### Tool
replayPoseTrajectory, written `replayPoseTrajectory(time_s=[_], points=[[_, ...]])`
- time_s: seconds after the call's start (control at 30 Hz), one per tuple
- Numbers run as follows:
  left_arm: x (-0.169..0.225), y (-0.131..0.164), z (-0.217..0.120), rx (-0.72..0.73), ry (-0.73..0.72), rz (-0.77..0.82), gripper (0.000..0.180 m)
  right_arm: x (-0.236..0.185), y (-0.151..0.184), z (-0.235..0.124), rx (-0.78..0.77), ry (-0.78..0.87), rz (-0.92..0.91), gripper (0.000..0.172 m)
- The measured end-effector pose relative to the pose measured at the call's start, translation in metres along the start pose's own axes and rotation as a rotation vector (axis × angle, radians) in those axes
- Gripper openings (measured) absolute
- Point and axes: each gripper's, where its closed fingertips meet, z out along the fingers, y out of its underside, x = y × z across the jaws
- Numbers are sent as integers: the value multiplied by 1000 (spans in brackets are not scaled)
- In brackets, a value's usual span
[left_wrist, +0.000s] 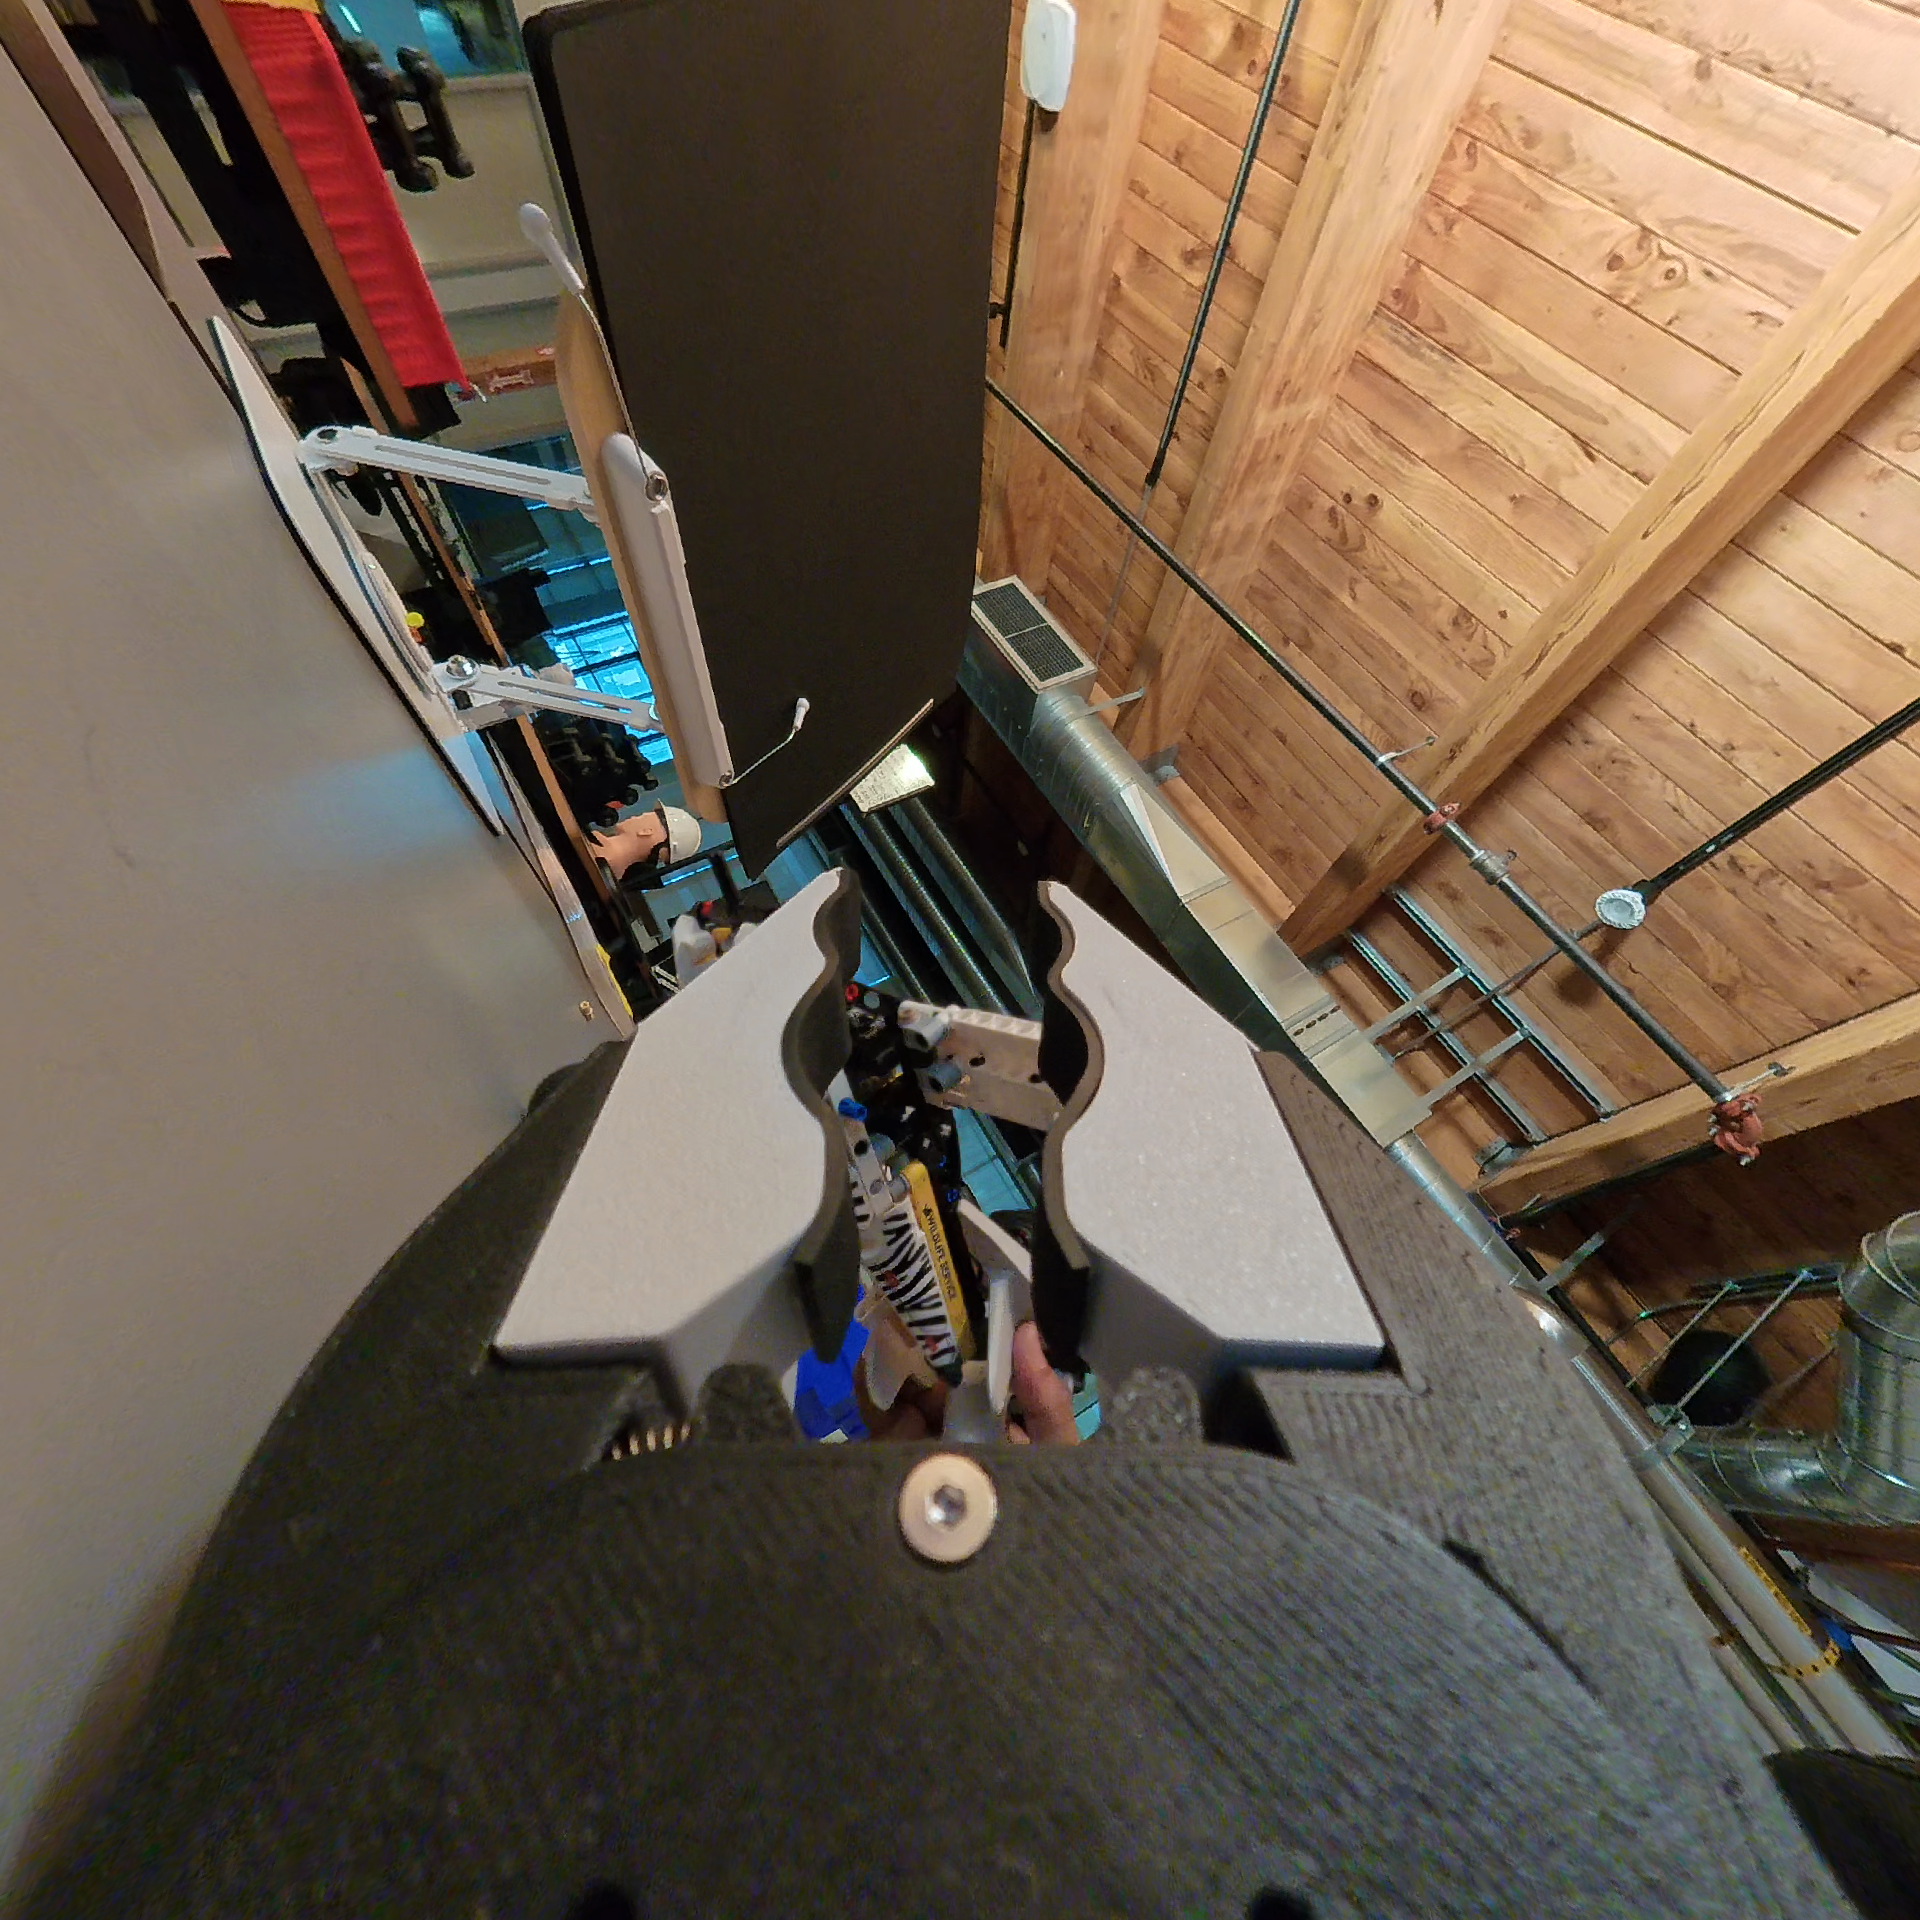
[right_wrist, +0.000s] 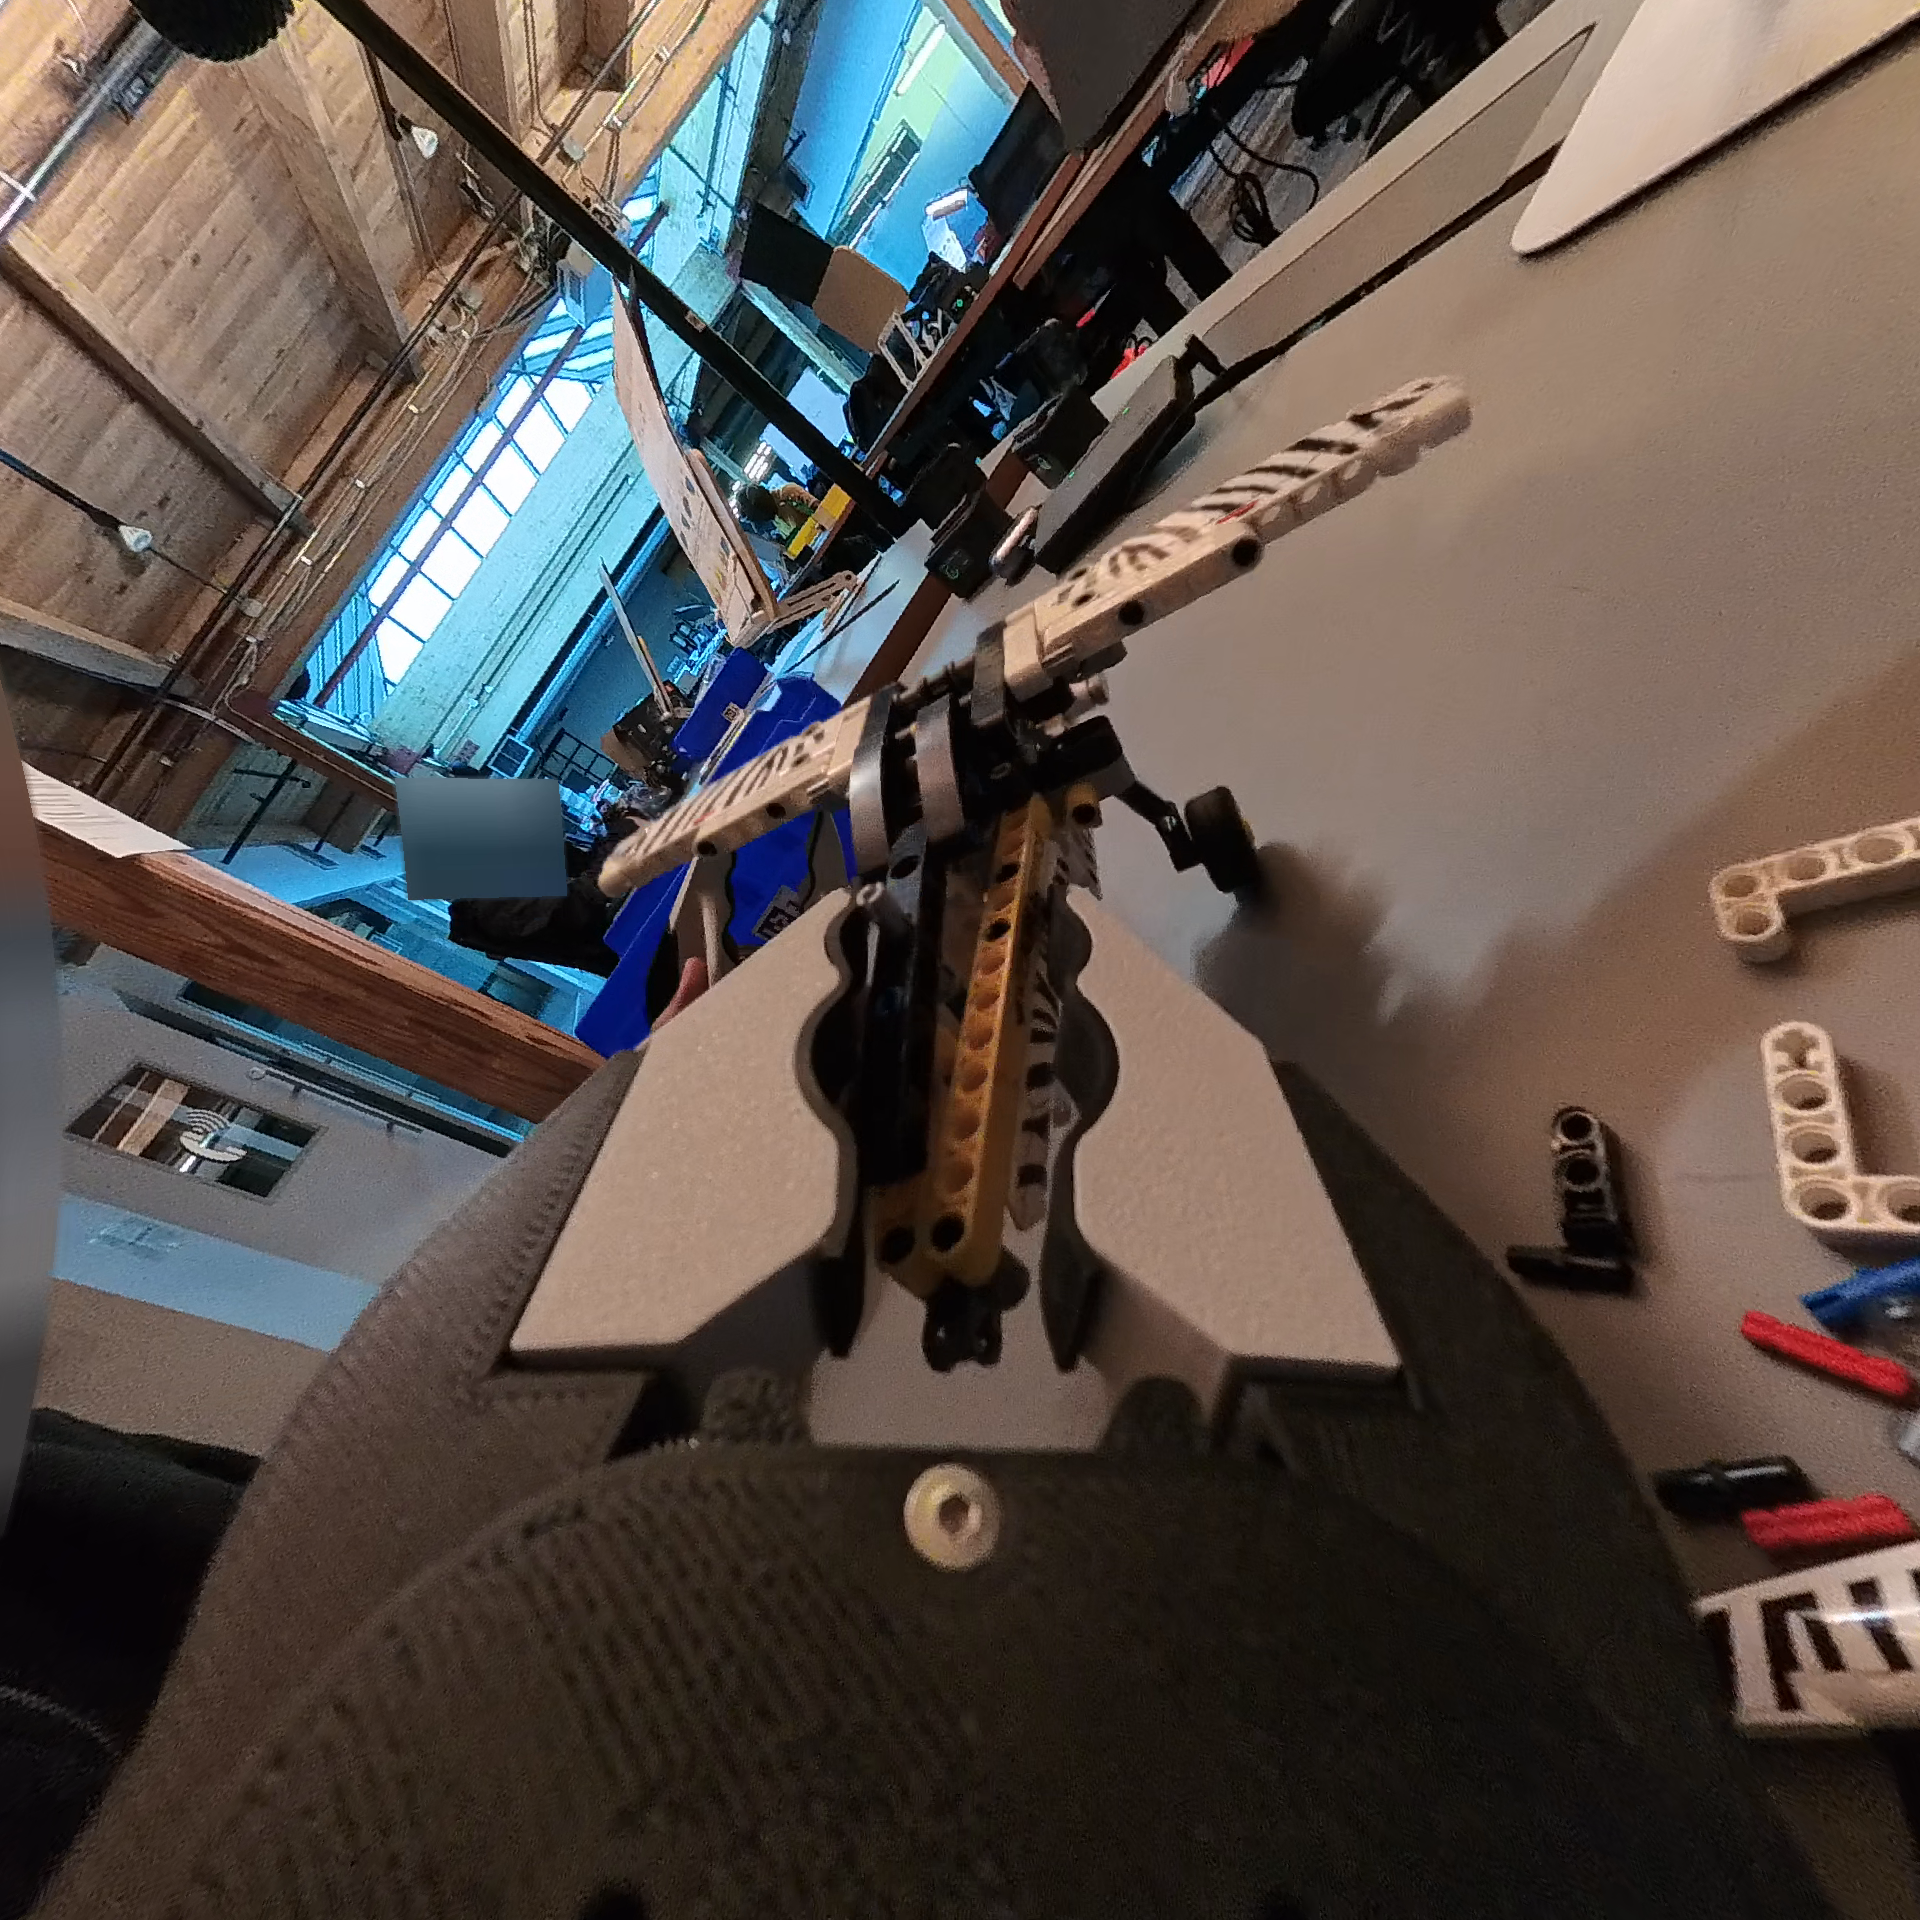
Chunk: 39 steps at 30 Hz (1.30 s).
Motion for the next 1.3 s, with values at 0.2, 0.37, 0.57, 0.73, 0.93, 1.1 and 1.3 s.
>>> replayPoseTrajectory(time_s=[0.2, 0.37, 0.57, 0.73, 0.93, 1.1, 1.3], points=[[0, 0, 0, 0, 0, 0, 27, -6, -2, 1, -15, 8, -61, 32], [0, 0, 0, 0, 1, 0, 27, -12, -3, 2, -29, 35, -149, 31], [0, 0, 0, 0, 1, 0, 27, -25, -7, 1, -76, 78, -297, 30], [1, 0, 0, 0, 3, 0, 28, -40, -18, 2, -108, 99, -405, 25], [3, 2, 1, -14, 16, 4, 28, -55, -29, 14, -201, 104, -502, 21], [6, 8, 5, -78, 52, -19, 33, -68, -25, 45, -297, 69, -555, 21], [24, 21, 2, -482, 53, 38, 43, -92, -14, 95, -479, 55, -766, 22]])
